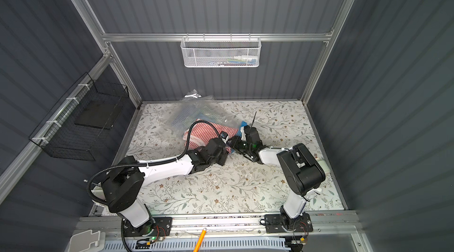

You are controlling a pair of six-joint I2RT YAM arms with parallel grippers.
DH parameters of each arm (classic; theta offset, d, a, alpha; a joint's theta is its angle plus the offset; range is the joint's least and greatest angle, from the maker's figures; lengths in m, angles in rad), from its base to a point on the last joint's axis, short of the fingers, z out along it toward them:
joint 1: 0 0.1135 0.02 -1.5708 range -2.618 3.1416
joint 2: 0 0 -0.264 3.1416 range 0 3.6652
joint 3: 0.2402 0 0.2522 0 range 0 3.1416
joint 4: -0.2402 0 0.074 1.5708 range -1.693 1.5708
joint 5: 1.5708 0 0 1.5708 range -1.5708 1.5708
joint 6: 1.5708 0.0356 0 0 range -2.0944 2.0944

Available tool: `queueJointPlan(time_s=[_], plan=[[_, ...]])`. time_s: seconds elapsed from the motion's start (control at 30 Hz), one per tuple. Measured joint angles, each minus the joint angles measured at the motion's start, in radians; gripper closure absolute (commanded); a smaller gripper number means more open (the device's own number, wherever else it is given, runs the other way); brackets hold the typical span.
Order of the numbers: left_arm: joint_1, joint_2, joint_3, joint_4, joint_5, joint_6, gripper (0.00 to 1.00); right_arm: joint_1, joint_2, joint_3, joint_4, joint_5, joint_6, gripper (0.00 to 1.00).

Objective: Take the tank top out of the vacuum bag
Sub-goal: Take out the tank top from the vacuum bag.

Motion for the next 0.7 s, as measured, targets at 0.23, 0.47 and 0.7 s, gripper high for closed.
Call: queueJointPlan(time_s=[0.23,0.47,0.7], plan=[[0.000,0.000,0.000,0.002,-0.018,-0.010,1.00,0.009,0.013,0.042,0.007,-0.004,-0.007,1.00],[-0.002,0.000,0.044,-0.042,-0.100,-0.040,0.45,0.010,-0.049,0.043,-0.070,0.022,-0.046,1.00],[0.011,0.001,0.138,-0.124,-0.199,-0.048,0.00,-0.002,-0.097,0.079,-0.158,0.042,-0.098,1.00]])
